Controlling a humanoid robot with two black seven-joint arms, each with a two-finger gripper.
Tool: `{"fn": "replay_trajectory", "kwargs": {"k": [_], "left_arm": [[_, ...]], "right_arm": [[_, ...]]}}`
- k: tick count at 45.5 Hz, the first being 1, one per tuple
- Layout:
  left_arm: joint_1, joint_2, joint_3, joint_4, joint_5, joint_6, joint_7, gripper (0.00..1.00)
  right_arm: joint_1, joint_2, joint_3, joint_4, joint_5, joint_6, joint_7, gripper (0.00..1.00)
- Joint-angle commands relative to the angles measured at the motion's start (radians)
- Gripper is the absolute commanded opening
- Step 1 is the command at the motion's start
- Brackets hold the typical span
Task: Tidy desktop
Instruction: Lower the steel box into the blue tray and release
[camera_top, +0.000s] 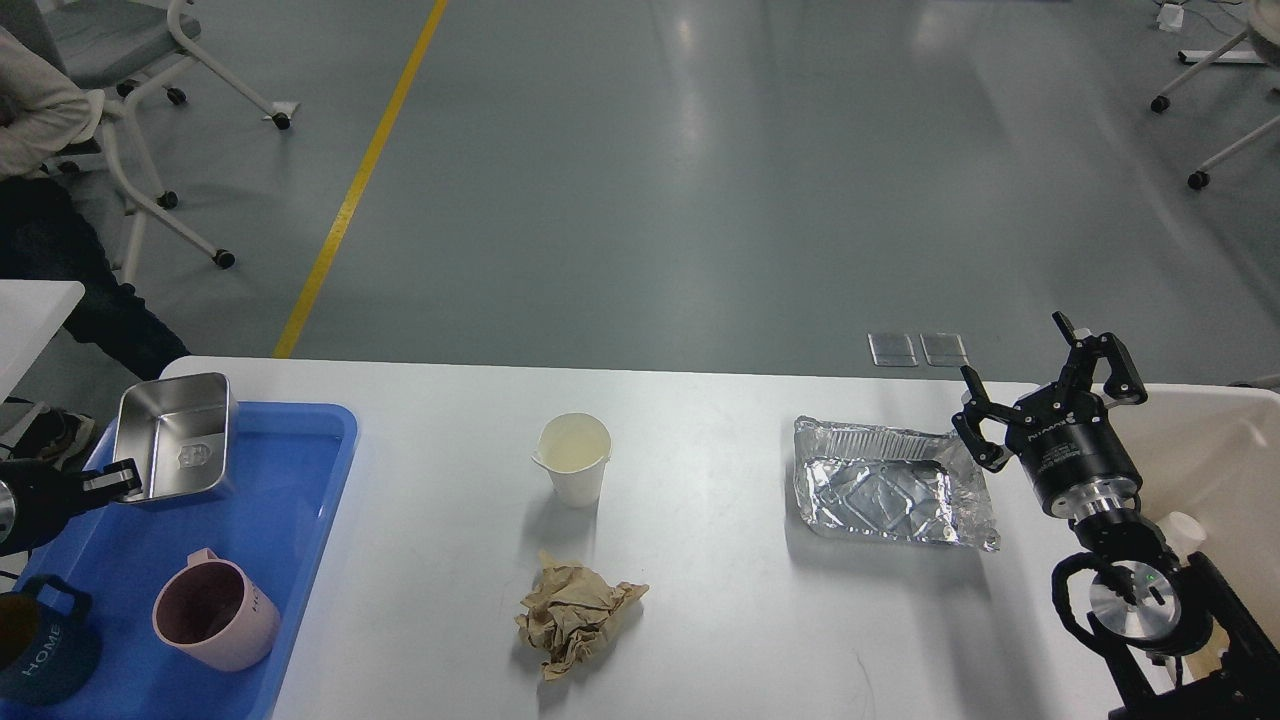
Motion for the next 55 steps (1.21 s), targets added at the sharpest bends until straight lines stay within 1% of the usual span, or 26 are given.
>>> {"fn": "replay_trajectory", "kwargs": {"k": [1, 6, 17, 24, 25, 26, 27, 29, 30, 33, 35, 39, 40, 46, 48, 50, 55], "left_arm": [[0.017, -0.057, -0.001, 0.056, -0.002, 0.003, 0.000, 0.01], [0.036, -0.115, -0.003, 0.124, -0.002, 0.000, -0.002, 0.02], [0.065, -0.198, -0.003, 0.217, -0.017, 0.009, 0.002, 0.06], [0.071, -0.227, -0.003, 0.231, -0.028, 0.009, 0.002, 0.07], [0.071, -0.227, -0.003, 0.231, -0.028, 0.009, 0.002, 0.10], [0.071, -0.227, -0.003, 0.231, -0.029, 0.009, 0.002, 0.15], [0.071, -0.227, -0.003, 0.231, -0.029, 0.011, 0.002, 0.24], [0.071, -0.227, -0.004, 0.231, -0.029, 0.011, -0.003, 0.48], [0.070, -0.226, -0.007, 0.230, -0.031, 0.009, -0.003, 0.57], [0.069, -0.223, -0.019, 0.230, -0.037, 0.006, -0.009, 0.73], [0.069, -0.220, -0.035, 0.228, -0.044, 0.001, -0.009, 0.81], [0.069, -0.209, -0.078, 0.217, -0.061, -0.014, -0.012, 0.89], [0.068, -0.204, -0.101, 0.217, -0.072, -0.029, -0.012, 0.92], [0.057, -0.128, -0.197, 0.210, -0.094, -0.124, -0.011, 0.94], [0.056, -0.103, -0.246, 0.188, -0.100, -0.147, -0.011, 0.94], [0.056, -0.074, -0.297, 0.150, -0.106, -0.158, -0.011, 0.94], [0.065, 0.026, -0.395, 0.023, -0.112, -0.151, -0.011, 0.94]], "right_arm": [[0.000, -0.001, 0.001, 0.000, 0.000, 0.000, 0.001, 1.00], [0.000, -0.003, 0.001, 0.000, 0.000, 0.000, 0.001, 1.00], [0.000, -0.003, 0.001, 0.000, 0.000, 0.000, 0.001, 1.00], [-0.002, -0.006, 0.002, 0.000, 0.000, 0.000, 0.001, 1.00], [-0.002, -0.006, 0.002, 0.000, 0.000, 0.000, 0.001, 1.00], [-0.002, -0.006, 0.002, 0.000, 0.000, 0.000, 0.001, 1.00], [-0.002, -0.006, 0.002, 0.000, 0.000, 0.000, 0.001, 1.00], [-0.002, -0.006, 0.002, 0.000, 0.000, 0.000, 0.001, 1.00], [-0.002, -0.006, 0.002, 0.000, 0.000, 0.000, 0.000, 1.00], [-0.002, -0.004, 0.002, 0.000, 0.000, 0.000, 0.001, 1.00], [-0.002, -0.003, 0.002, 0.000, 0.000, 0.000, 0.001, 1.00], [-0.002, -0.001, 0.002, 0.000, 0.000, 0.000, 0.001, 1.00], [-0.002, -0.003, 0.002, 0.000, 0.000, 0.000, 0.001, 1.00], [-0.002, -0.004, 0.002, 0.000, 0.000, 0.000, 0.000, 1.00], [-0.002, -0.004, 0.002, 0.000, 0.000, 0.000, 0.001, 1.00], [-0.002, -0.004, 0.002, 0.002, 0.000, 0.000, 0.001, 1.00], [0.001, -0.001, 0.002, 0.000, 0.000, -0.002, 0.000, 1.00]]}}
